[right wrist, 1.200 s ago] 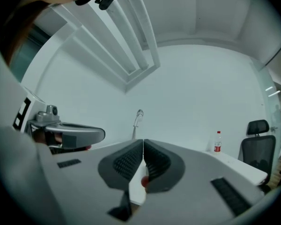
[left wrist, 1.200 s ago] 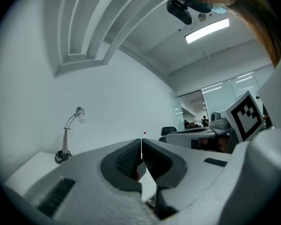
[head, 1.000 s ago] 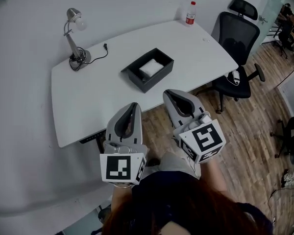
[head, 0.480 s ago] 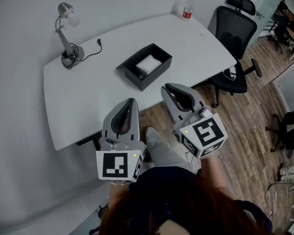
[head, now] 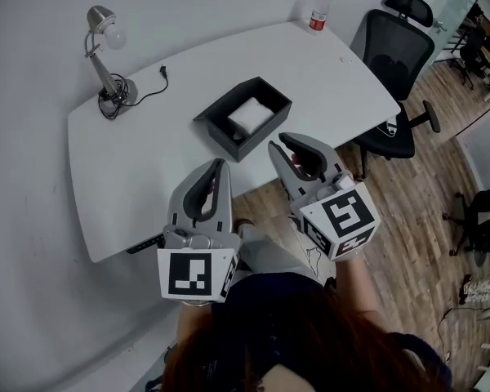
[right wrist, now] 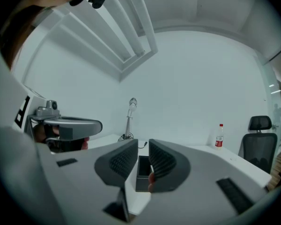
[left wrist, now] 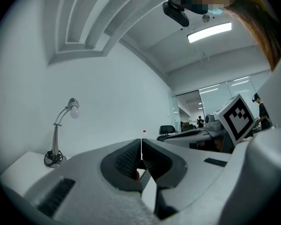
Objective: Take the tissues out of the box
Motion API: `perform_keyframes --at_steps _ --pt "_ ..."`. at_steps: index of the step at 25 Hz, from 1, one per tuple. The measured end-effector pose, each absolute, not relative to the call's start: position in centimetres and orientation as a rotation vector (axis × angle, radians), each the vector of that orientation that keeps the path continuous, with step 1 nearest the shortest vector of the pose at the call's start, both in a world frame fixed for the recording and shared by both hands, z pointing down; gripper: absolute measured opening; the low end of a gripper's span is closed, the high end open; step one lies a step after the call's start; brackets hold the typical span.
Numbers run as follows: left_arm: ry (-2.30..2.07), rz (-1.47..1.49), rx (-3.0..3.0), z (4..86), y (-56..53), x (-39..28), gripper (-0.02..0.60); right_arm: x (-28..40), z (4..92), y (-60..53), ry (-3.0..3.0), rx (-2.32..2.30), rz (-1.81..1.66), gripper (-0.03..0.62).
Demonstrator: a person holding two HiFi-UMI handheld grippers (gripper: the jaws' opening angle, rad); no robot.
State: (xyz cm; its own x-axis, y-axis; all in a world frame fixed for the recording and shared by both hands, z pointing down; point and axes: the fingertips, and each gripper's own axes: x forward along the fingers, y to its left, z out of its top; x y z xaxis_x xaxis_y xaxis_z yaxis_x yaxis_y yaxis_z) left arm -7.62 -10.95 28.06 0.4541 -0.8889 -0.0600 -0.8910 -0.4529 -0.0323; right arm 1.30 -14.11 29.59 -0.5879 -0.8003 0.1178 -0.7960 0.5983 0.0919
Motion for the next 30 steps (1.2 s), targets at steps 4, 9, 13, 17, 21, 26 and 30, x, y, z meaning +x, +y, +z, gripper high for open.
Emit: perform_keyframes --at_steps 4,9,13,17,21,26,30 --pt "1.596 0.033 -2.626 27.9 -12.7 -7.7 0.026 1.0 29.8 -15.9 -2.668 1.341 -0.045 0.089" --pt "1.587 0.026 -2.645 27.8 -14.6 -7.5 0.026 0.8 30.5 -18.1 -2.647 1.314 -0.027 0.109" --pt "1.579 0.030 -2.661 28.0 -15.9 -7.5 0.026 0.3 31.2 -19.7 -2.622 1.287 -0.023 0.112" --pt "1.587 0.026 -2.692 28.2 -17.0 -7.2 0.026 -0.1 32.3 -21.1 -2.588 1.240 -0.028 0.133" --pt "1.586 0.014 -2.696 28.4 -18.3 -7.3 0.026 -0.2 33.5 -22.6 -2.548 1.206 -0.026 0.142" --pt "1.599 0.018 -2.695 28.6 -20.0 -7.5 0.026 -0.4 35.1 -24.2 -2.507 1.160 -0.005 0.172" --pt "1.613 0.018 -2.701 28.8 -21.2 -7.6 0.026 -0.6 36.2 -25.5 -2.476 1.132 0.007 0.189"
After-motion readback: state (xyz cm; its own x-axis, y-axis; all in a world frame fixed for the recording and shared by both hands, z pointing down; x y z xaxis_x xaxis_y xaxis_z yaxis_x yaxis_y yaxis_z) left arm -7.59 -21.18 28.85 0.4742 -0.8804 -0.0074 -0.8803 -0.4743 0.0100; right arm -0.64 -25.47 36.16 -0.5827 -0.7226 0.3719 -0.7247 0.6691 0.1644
